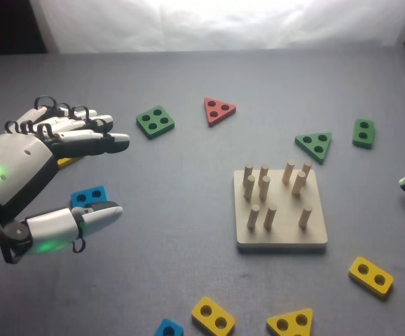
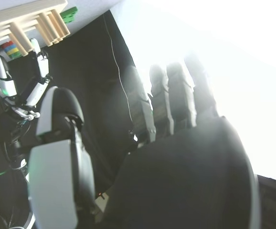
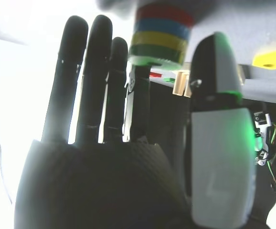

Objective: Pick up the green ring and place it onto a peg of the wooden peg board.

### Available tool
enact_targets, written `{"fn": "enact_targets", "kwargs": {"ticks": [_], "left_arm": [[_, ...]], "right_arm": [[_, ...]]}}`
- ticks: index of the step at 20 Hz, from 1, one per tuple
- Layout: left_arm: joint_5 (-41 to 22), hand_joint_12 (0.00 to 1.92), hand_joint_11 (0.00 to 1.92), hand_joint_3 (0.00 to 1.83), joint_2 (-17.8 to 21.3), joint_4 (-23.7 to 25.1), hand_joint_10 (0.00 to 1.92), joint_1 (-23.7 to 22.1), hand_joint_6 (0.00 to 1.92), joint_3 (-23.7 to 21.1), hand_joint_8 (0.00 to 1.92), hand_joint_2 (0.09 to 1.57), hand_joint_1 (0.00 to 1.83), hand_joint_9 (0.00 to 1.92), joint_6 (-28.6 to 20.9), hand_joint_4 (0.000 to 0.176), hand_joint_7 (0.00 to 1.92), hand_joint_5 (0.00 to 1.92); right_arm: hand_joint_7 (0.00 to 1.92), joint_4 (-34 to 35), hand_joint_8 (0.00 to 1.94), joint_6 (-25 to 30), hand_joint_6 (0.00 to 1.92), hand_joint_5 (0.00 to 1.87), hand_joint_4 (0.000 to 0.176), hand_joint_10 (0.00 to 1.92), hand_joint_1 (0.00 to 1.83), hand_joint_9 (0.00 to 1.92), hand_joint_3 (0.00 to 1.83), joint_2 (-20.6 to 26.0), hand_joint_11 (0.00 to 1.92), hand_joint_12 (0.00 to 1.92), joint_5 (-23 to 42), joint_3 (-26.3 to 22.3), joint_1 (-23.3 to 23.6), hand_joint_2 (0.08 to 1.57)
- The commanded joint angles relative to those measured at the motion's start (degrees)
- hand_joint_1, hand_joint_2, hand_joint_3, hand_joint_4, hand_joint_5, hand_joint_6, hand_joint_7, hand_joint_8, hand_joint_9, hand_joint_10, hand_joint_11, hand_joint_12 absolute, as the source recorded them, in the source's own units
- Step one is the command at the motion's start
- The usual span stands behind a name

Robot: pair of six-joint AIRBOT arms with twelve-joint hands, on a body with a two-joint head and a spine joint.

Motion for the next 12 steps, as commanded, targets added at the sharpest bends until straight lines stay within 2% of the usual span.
{"fn": "enact_targets", "kwargs": {"ticks": [1, 2, 3, 4, 5, 6, 7, 8, 10, 11, 12], "left_arm": [[-7.31, 0.66, 0.0, 0.0, -0.47, 0.81, 0.0, -0.48, 0.0, -0.09, 0.0, 1.12, 0.77, 0.27, -0.31, 0.012, 0.37, 0.63], [-7.33, 0.66, 0.0, 0.0, -0.48, 0.81, 0.0, -0.48, 0.0, -0.09, 0.0, 1.12, 0.77, 0.27, -0.31, 0.012, 0.37, 0.63], [-7.33, 0.66, 0.0, 0.0, -0.5, 0.81, 0.0, -0.48, 0.0, -0.09, 0.0, 1.12, 0.77, 0.26, -0.34, 0.006, 0.38, 0.64], [-7.31, 0.68, 0.0, 0.0, -0.58, 0.81, 0.0, -0.48, 0.0, -0.06, 0.0, 1.12, 0.75, 0.28, -0.38, 0.005, 0.39, 0.65], [-7.31, 0.68, 0.0, 0.0, -0.59, 0.81, 0.0, -0.48, 0.0, -0.05, 0.0, 1.12, 0.75, 0.28, -0.38, 0.005, 0.39, 0.65], [-7.31, 0.69, 0.0, 0.0, -0.6, 0.81, 0.01, -0.48, 0.0, -0.05, 0.0, 1.12, 0.76, 0.28, -0.39, 0.007, 0.39, 0.65], [-7.31, 0.68, 0.0, 0.0, -0.6, 0.81, 0.0, -0.48, 0.0, -0.03, 0.0, 1.12, 0.77, 0.28, -0.39, 0.004, 0.4, 0.65], [-7.31, 0.68, 0.0, 0.0, -0.62, 0.8, 0.0, -0.48, 0.0, -0.02, 0.0, 1.12, 0.77, 0.28, -0.4, 0.004, 0.4, 0.65], [-7.27, 0.7, 0.0, 0.0, -0.63, 0.8, 0.0, -0.48, 0.0, -0.02, 0.0, 1.12, 0.76, 0.29, -0.4, 0.005, 0.4, 0.65], [-7.26, 0.67, 0.0, 0.0, -0.63, 0.8, 0.0, -0.48, 0.0, -0.02, 0.0, 1.12, 0.74, 0.27, -0.41, 0.025, 0.39, 0.63], [-7.26, 0.67, 0.0, 0.0, -0.63, 0.8, 0.0, -0.47, 0.0, 0.0, 0.0, 1.12, 0.77, 0.28, -0.41, 0.025, 0.39, 0.64]], "right_arm": [[0.88, 1.06, 1.29, -0.34, 0.69, 0.9, 0.0, 1.36, 1.26, 0.68, 0.0, 0.3, 0.63, 1.67, 5.88, 0.26, 0.22, 1.16], [0.88, 1.1, 1.29, -0.38, 0.69, 0.9, 0.0, 1.36, 1.26, 0.68, 0.0, 0.3, 0.63, 1.67, 5.89, 0.28, 0.22, 1.16], [0.86, 1.1, 1.4, -0.38, 0.89, 0.87, 0.0, 1.43, 1.24, 0.66, 0.0, 0.3, 0.58, 1.73, 5.89, 0.32, 0.22, 1.18], [0.91, 1.09, 1.32, -0.38, 0.81, 0.96, 0.0, 1.31, 1.25, 0.73, 0.0, 0.3, 0.56, 1.63, 5.89, 0.39, 0.23, 1.15], [0.91, 1.09, 1.32, -0.38, 0.81, 0.96, 0.0, 1.31, 1.25, 0.73, 0.0, 0.3, 0.56, 1.63, 5.89, 0.4, 0.23, 1.15], [0.97, 1.08, 1.18, -0.38, 0.82, 0.98, 0.0, 1.15, 1.24, 0.8, 0.0, 0.29, 0.61, 1.48, 5.91, 0.39, 0.25, 1.12], [1.1, 1.04, 0.79, -0.38, 0.82, 1.0, 0.0, 1.1, 1.37, 1.0, 0.0, 0.21, 0.74, 1.15, 5.94, 0.38, 0.44, 1.07], [1.1, 0.87, 0.79, -0.38, 0.82, 1.0, 0.0, 1.1, 1.37, 1.0, 0.0, 0.08, 0.74, 1.15, 6.01, 0.37, 0.72, 1.07], [1.22, -0.28, 0.49, -0.37, 0.89, 1.0, 0.0, 0.94, 1.39, 1.08, 0.0, -0.12, 0.85, 0.9, 6.82, 0.02, 1.84, 1.04], [1.22, -1.41, 0.47, -0.27, 0.97, 0.99, 0.0, 0.84, 1.39, 1.11, 0.0, -0.16, 0.88, 0.71, 7.25, -0.23, 2.79, 1.04], [1.24, -3.56, 0.41, 0.23, 0.92, 1.01, 0.0, 0.92, 1.39, 1.1, 0.0, -0.23, 0.89, 0.76, 7.63, -0.46, 4.27, 1.04]]}}
